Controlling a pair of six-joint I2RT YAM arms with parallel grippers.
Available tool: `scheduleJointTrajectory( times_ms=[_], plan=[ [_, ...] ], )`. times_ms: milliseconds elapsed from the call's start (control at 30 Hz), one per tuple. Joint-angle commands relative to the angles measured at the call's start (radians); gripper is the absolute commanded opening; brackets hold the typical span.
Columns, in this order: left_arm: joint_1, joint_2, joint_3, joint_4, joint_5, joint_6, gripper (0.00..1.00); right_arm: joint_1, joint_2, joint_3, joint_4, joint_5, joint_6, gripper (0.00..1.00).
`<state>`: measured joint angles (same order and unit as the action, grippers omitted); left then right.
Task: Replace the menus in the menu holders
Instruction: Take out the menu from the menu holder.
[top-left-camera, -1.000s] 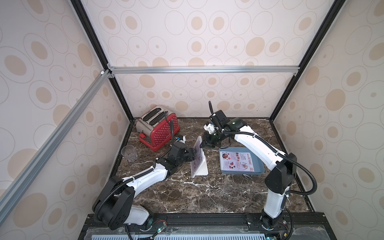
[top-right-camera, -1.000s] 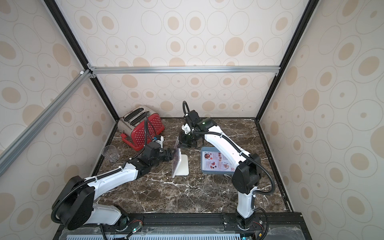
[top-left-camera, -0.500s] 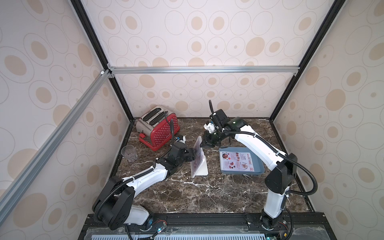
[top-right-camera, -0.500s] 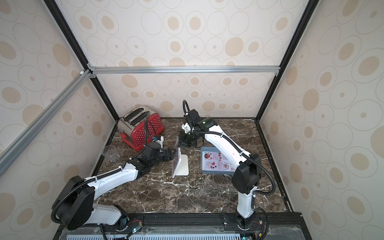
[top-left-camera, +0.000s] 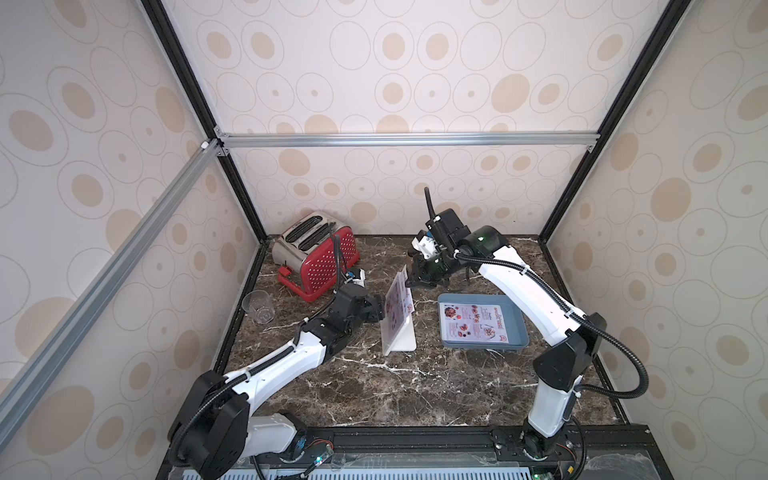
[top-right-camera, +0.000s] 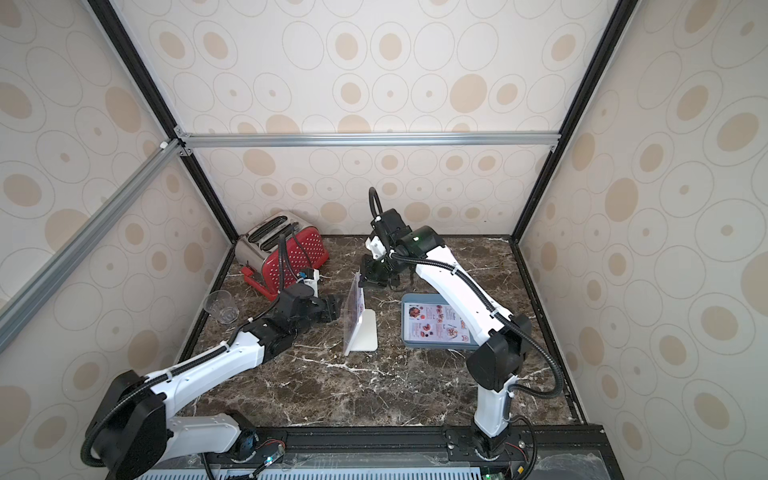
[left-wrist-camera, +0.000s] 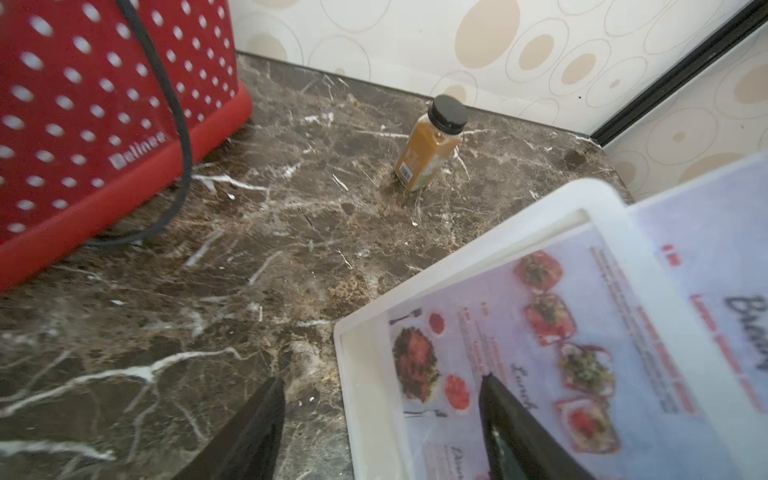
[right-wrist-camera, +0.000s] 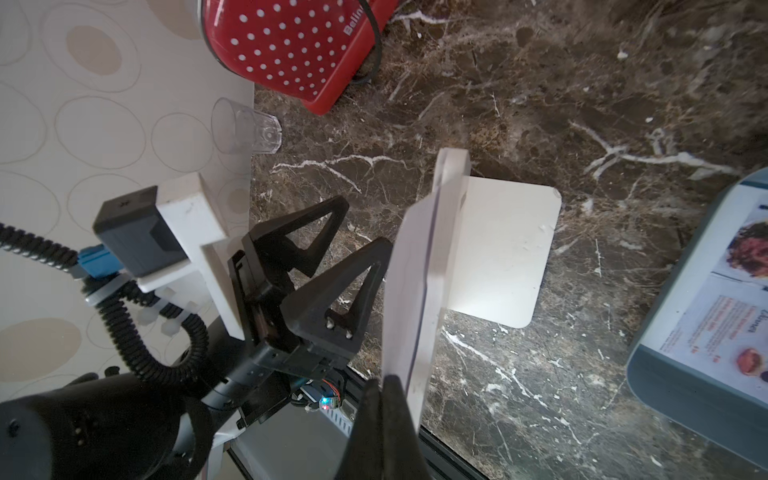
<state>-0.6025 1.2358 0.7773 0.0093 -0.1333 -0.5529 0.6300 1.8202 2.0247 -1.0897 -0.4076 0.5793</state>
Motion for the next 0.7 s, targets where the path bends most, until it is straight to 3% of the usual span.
scheduleJointTrajectory(
  times_ms=[0,200,467,567,667],
  plan=[
    [-0.009,-0.071,0.079,-0.113,-0.068,0.163,0.75,0.01,-0.082,0.063,-0.073,0.028,-0.097,0.0],
    [-0.006,-0.141,0.218,-0.249,-0.015,0.37,0.79,0.012,-0.172,0.107,-0.066,0.005,-0.22,0.0],
    [-0.007,-0.17,0.419,-0.362,0.015,0.528,0.85,0.072,-0.247,0.159,-0.026,-0.05,-0.371,0.0],
    [-0.007,-0.182,0.485,-0.387,-0.2,0.506,0.86,0.131,-0.255,0.177,-0.017,-0.055,-0.422,0.0],
    [-0.007,-0.225,0.499,-0.369,-0.471,0.409,0.9,0.204,-0.245,0.191,0.008,-0.073,-0.449,0.0]
  ],
)
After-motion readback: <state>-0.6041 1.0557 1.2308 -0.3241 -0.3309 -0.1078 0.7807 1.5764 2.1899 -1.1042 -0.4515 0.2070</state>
